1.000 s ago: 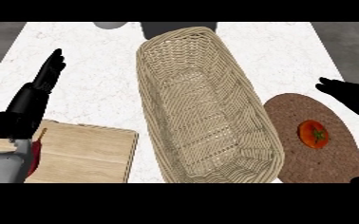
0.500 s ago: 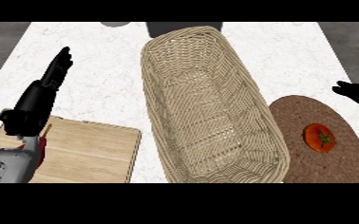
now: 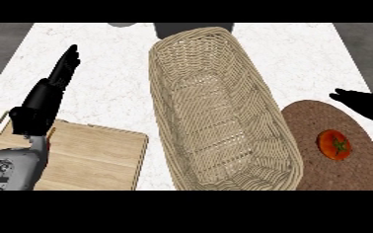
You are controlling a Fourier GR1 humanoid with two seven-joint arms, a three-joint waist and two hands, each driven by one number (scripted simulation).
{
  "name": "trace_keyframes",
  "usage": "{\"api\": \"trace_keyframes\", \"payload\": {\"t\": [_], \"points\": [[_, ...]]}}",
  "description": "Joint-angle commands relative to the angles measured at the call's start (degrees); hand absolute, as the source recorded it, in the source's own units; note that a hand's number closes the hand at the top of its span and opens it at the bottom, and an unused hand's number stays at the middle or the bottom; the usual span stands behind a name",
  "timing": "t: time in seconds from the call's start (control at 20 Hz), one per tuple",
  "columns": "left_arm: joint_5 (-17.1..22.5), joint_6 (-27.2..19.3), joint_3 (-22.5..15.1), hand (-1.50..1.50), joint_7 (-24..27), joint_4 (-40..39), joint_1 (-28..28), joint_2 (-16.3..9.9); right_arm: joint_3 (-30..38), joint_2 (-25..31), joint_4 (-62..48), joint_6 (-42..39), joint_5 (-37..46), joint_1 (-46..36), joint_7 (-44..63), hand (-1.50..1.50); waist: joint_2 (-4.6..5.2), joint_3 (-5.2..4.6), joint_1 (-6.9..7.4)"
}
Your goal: Pick the tomato from the placemat and place it in the basket
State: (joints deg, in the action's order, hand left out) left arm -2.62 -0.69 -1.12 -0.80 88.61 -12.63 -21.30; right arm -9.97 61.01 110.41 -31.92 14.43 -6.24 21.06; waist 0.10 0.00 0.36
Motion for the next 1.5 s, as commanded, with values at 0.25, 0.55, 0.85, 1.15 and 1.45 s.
{"api": "trace_keyframes", "payload": {"t": [0.25, 0.55, 0.85, 1.15, 1.45], "points": [[0.0, 3.4, 2.4, 0.0, 3.4, -1.8, 1.4, 0.6, -2.7, -6.9, -10.8, -3.3, 12.5, -1.9, -6.1, -1.5, -0.04, 0.0, -0.04], [-0.9, 4.3, 4.7, 0.0, 0.9, 1.0, 1.4, 0.4, -1.6, -11.5, -12.9, 1.2, 21.0, 2.5, -10.1, -1.5, -0.13, 0.0, -0.36], [-2.5, 3.8, 3.6, 0.0, 2.2, -1.4, 0.0, 3.8, -2.6, -17.2, -23.1, 6.6, 28.3, -0.1, -17.1, -1.5, -0.02, 0.02, -0.16], [-4.4, 4.1, 4.7, 0.0, 0.5, 0.4, 0.6, 4.5, 0.0, -20.9, -19.4, 3.9, 32.5, -0.2, -16.8, -1.5, -0.12, -0.01, -0.31], [-4.9, 4.7, 5.9, 0.0, 2.6, -1.8, -0.2, 5.3, 1.4, -24.5, -26.3, 9.5, 36.4, 1.9, -22.3, -1.5, -0.07, 0.01, -0.32]]}}
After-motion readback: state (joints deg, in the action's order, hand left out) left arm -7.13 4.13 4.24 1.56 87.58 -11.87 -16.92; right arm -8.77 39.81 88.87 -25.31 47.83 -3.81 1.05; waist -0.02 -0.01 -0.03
